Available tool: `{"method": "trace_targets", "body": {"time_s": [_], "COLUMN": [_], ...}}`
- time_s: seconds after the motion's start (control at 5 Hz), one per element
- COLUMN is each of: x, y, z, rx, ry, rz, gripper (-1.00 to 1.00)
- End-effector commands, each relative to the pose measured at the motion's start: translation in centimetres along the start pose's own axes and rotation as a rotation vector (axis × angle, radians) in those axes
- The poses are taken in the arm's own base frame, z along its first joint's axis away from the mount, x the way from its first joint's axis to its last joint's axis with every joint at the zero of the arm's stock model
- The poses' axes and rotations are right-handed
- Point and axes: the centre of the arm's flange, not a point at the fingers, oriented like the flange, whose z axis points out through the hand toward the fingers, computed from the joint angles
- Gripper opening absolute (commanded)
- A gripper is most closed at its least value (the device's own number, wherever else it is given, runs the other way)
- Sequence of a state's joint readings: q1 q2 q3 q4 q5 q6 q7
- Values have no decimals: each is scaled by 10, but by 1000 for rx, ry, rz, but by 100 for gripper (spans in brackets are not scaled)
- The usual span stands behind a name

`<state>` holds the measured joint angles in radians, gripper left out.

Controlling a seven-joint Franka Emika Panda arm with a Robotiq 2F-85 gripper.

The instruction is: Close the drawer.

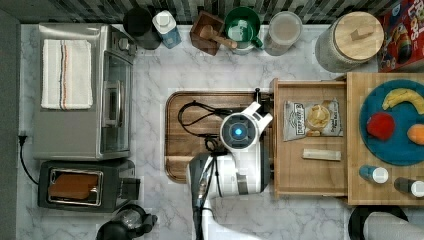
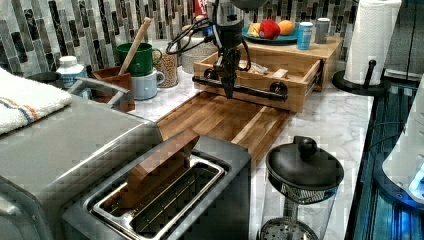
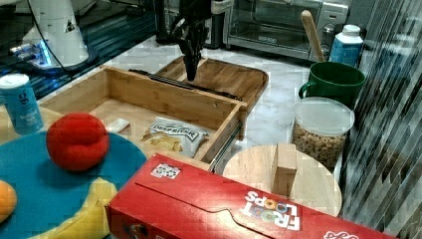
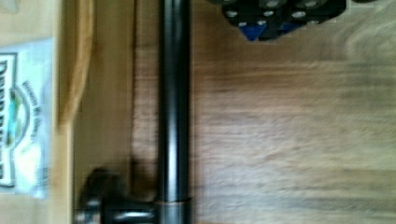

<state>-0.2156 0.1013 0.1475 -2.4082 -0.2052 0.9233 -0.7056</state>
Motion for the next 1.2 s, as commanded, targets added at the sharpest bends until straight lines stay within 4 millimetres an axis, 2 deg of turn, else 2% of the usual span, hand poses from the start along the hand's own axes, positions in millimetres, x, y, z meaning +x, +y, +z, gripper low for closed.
{"method": "trace_targets", "body": {"time_s": [0.2,0.8,1.2], "x": [25,21,21], "y": [81,173,236], "z": [-29,-39,-25], "rx": [-119,-148,-98], "ry": [115,93,99], "rz": [-139,-128,-15], "gripper": [-100,-100,-100]}}
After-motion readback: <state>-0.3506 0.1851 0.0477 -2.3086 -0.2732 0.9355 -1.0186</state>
